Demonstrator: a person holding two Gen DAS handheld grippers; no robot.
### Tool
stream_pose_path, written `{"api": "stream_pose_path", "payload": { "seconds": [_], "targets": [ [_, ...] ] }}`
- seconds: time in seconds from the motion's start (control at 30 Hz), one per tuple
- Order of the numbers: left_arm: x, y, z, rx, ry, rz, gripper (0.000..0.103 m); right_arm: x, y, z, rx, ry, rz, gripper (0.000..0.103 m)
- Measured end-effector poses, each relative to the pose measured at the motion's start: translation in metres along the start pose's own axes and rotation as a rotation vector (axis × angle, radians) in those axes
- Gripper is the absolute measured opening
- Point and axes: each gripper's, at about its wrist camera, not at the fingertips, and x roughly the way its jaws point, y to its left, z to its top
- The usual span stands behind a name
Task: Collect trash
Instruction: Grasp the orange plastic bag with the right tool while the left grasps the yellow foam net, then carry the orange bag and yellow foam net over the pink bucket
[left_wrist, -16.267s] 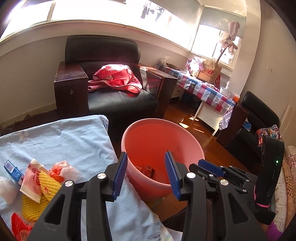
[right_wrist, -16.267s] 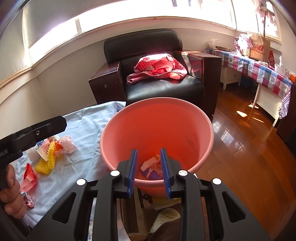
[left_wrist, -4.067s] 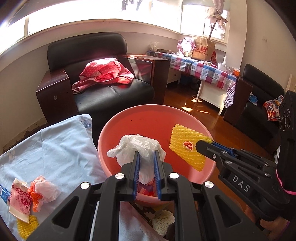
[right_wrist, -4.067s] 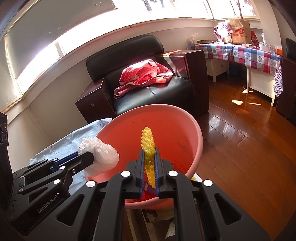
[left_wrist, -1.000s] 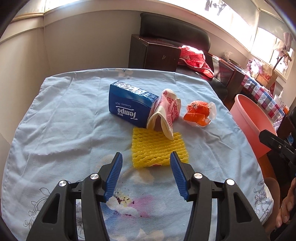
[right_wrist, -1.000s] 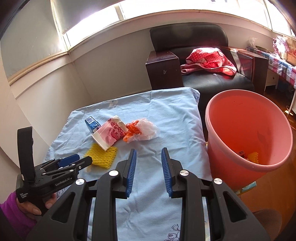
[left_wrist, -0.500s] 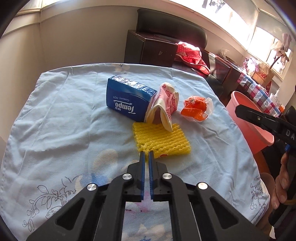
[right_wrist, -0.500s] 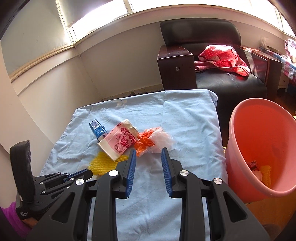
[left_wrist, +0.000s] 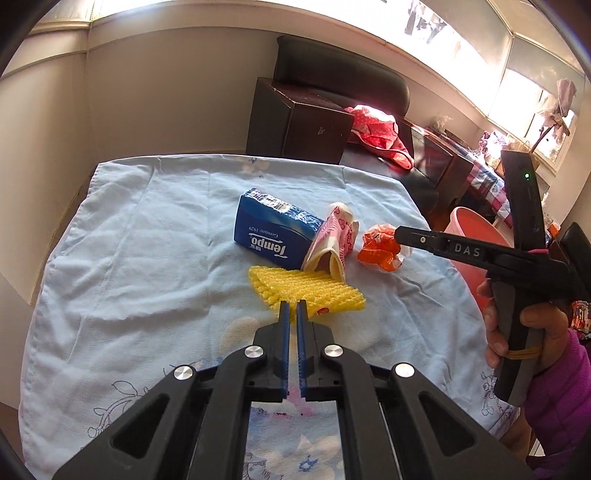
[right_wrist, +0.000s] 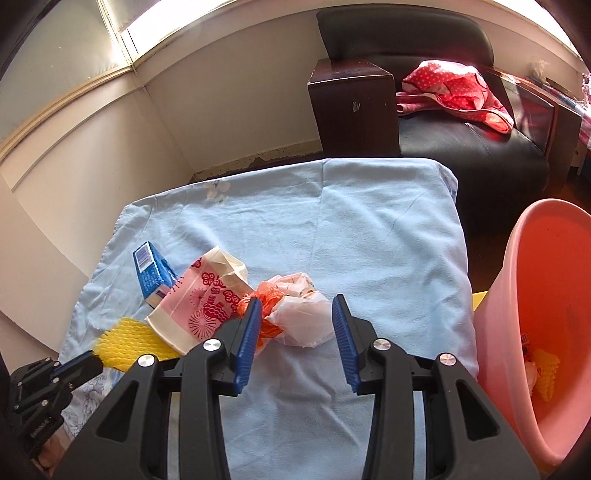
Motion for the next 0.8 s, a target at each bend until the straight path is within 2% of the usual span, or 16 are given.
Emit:
{"api": "stream_pose_path", "payload": {
  "seconds": [0.03, 0.13, 0.2, 0.33, 0.37, 0.43, 0.63, 0.8],
  "targets": [
    [-0.001, 0.001, 0.002, -0.002, -0.001, -0.003, 0.003, 0.002, -0.002, 0.000, 0.004, -0.003, 0.000, 0.050],
    [-0.003, 0.001, 0.004, -0.005, 0.001, -0.001, 0.003, 0.005, -0.007, 0.002, 0.022, -0.002, 0.026, 0.052],
    [-0.003, 0.001, 0.004, -0.009, 0.007, -0.001, 0.003, 0.007, -0.009, 0.003, 0.023, 0.001, 0.034, 0.058],
    [-0.002, 0.002, 0.005, -0.024, 0.011, 0.002, 0.003, 0.012, -0.016, 0.002, 0.060, 0.040, 0.105, 0.058],
    [-0.003, 0.002, 0.005, -0.026, 0.010, 0.001, 0.003, 0.012, -0.016, 0.001, 0.064, 0.048, 0.118, 0.058],
    [-0.005, 0.000, 0.006, -0.026, 0.006, 0.005, 0.003, 0.011, -0.016, -0.002, 0.065, 0.048, 0.145, 0.049],
    [-0.013, -0.006, 0.008, -0.010, -0.015, 0.005, 0.003, -0.005, -0.007, -0.014, 0.039, 0.017, 0.135, 0.046],
    [-0.020, -0.016, 0.014, 0.002, -0.035, 0.001, 0.003, -0.036, -0.006, -0.019, 0.033, -0.044, 0.135, 0.046]
  ]
}}
